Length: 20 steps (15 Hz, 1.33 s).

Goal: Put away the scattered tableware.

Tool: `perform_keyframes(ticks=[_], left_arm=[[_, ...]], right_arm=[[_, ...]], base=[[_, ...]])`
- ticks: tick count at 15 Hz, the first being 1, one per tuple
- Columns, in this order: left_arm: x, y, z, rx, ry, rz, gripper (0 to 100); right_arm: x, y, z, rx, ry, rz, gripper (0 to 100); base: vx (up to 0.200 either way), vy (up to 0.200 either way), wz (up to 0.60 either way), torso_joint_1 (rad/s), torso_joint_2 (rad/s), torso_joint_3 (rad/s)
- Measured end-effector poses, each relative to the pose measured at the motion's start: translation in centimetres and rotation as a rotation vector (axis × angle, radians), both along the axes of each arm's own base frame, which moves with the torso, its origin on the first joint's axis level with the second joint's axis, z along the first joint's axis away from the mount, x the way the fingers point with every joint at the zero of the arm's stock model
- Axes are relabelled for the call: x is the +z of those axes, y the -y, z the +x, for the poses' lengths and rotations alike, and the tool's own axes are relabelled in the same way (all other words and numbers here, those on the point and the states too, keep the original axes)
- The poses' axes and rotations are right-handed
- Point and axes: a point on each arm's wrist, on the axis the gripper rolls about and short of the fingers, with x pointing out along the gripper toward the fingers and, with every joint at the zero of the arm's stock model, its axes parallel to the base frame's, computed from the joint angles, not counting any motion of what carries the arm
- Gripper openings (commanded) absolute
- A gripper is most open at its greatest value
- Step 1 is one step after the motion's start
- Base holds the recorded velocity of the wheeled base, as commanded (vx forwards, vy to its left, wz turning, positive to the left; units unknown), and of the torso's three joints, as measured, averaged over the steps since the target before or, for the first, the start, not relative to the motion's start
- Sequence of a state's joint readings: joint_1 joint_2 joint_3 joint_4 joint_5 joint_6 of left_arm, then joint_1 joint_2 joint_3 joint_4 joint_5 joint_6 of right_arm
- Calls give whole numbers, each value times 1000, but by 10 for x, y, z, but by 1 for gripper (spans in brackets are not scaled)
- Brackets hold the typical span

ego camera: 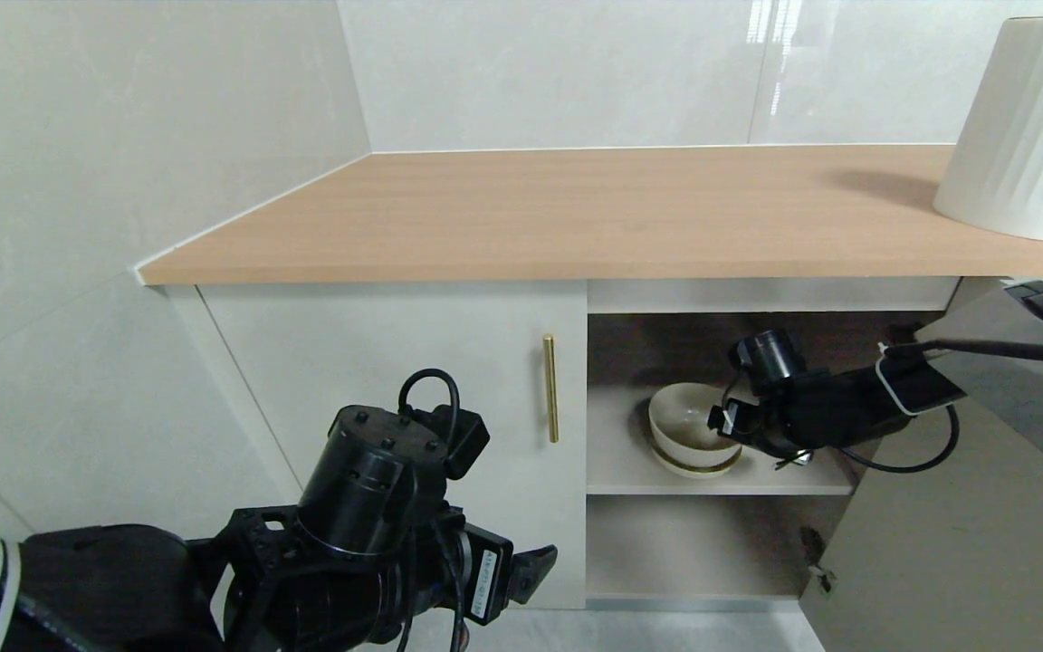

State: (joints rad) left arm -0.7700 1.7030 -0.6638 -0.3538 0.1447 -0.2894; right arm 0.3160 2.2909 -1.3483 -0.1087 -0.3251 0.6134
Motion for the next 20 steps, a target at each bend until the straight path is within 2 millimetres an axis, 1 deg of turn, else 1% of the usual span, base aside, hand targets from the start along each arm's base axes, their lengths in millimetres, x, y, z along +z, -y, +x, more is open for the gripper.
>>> perform_keyframes(ticks=[5, 7, 8, 10, 13, 15, 18, 20], left_arm=[[0, 0, 0, 0, 0, -1, 100], [1, 0, 0, 1, 3, -1, 100], [1, 0, 0, 3, 4, -1, 100], [1, 0, 0, 4, 6, -2, 100], [2, -1, 0, 7, 9, -5, 100], [3, -2, 0, 12, 14, -6, 100], [5, -4, 0, 36, 29, 2, 100], [7, -6, -2, 43, 37, 1, 100]], right_arm=[[3, 0, -1, 1, 6, 2, 100], [10, 1, -4, 3, 14, 5, 100], [17, 2, -8, 9, 21, 9, 100], [33, -2, -22, 38, 38, 11, 100], [55, -11, -50, 105, 54, -1, 100], [67, -16, -73, 147, 62, -1, 100], [81, -20, -107, 218, 70, -16, 100], [85, -20, -119, 235, 72, -16, 100]], base=[[0, 0, 0, 0, 0, 0], [0, 0, 0, 0, 0, 0], [0, 0, 0, 0, 0, 0], [0, 0, 0, 0, 0, 0], [0, 0, 0, 0, 0, 0], [0, 0, 0, 0, 0, 0], [0, 0, 0, 0, 0, 0], [0, 0, 0, 0, 0, 0]])
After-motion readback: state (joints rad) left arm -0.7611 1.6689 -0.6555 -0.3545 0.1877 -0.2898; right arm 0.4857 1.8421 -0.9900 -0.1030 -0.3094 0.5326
